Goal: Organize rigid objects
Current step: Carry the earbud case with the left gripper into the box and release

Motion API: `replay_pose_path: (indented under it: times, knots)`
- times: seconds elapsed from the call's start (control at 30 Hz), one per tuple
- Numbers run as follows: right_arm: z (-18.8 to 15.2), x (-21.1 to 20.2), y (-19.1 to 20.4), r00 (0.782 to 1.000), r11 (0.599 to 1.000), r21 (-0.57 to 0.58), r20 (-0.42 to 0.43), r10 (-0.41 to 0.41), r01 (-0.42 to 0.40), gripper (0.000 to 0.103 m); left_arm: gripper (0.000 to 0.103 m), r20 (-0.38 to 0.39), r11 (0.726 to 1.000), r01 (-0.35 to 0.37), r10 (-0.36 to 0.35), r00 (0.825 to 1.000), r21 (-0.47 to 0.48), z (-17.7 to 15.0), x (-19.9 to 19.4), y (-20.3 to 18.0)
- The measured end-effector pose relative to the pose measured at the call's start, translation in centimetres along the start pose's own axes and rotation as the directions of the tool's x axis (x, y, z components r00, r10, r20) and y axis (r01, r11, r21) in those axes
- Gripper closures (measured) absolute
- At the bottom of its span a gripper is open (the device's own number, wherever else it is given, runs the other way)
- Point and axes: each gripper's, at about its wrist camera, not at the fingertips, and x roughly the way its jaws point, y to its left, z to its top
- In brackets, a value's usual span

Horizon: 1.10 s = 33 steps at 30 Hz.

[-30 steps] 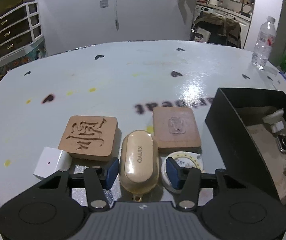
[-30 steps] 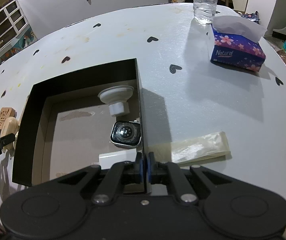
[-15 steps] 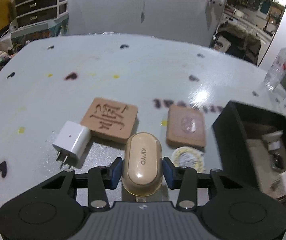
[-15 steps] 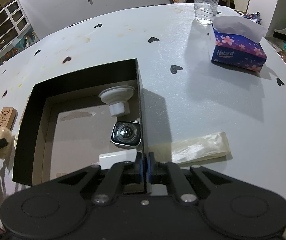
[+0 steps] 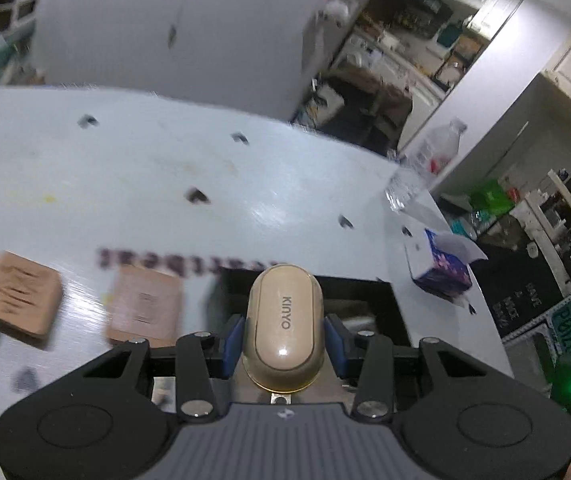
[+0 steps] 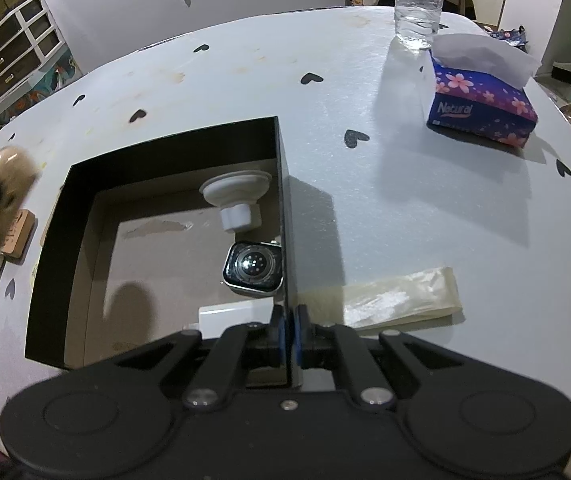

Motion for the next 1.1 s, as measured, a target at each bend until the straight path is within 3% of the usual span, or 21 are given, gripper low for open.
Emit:
replay_pose_path:
  times: [0.13, 0.23, 0.33, 0.5, 0.7, 0.87, 0.93, 1.0, 1.1]
  knots:
    - [0.1, 0.0, 0.2, 1.0, 1.0, -0.01, -0.003, -0.008, 0.008, 0.098, 0.059, -0.071, 0.999, -0.035, 0.034, 0.997, -0.012, -0.1, 3.7, -2.9]
    - [0.1, 0.0, 0.3, 1.0, 1.0, -0.016, -0.005, -0.01, 0.01, 0.098, 0.059, -0.114, 0.994, -0.078, 0.07, 0.991, -0.071, -0.6, 6.3, -3.9]
    - [0.1, 0.0, 0.4, 1.0, 1.0, -0.021, -0.005, -0.013, 0.013, 0.098, 0.059, -0.151, 0.978, -0.17, 0.151, 0.977, -0.122, -1.3, 8.6, -4.2]
    - [0.0, 0.0, 0.2, 1.0, 1.0, -0.016, 0.0, -0.006, 0.006, 0.098, 0.059, -0.146, 0.963, -0.231, 0.211, 0.966, -0.138, -1.8, 11.0, -4.2]
    - [0.0, 0.0, 0.2, 1.0, 1.0, -0.019, 0.001, -0.004, 0.004, 0.098, 0.059, -0.128, 0.966, -0.234, 0.22, 0.967, -0.111, -1.6, 12.7, -4.7]
    - [-0.1, 0.0, 0.0, 1.0, 1.0, -0.019, 0.002, 0.004, -0.003, 0.098, 0.059, -0.117, 0.977, -0.193, 0.182, 0.976, -0.09, -1.7, 13.3, -5.0]
    - [0.0, 0.0, 0.0, 1.0, 1.0, -0.019, 0.002, 0.006, -0.006, 0.098, 0.054, -0.12, 0.982, -0.174, 0.164, 0.979, -0.079, -1.7, 13.4, -5.1]
    - [0.0, 0.0, 0.0, 1.0, 1.0, -0.019, 0.003, 0.009, -0.009, 0.098, 0.038, -0.127, 0.985, -0.151, 0.14, 0.982, -0.081, -1.7, 13.3, -5.0]
    - [0.0, 0.0, -0.1, 1.0, 1.0, -0.015, 0.003, 0.013, -0.013, 0.098, 0.034, -0.111, 0.99, -0.134, 0.128, 0.986, -0.048, -1.6, 12.7, -5.4]
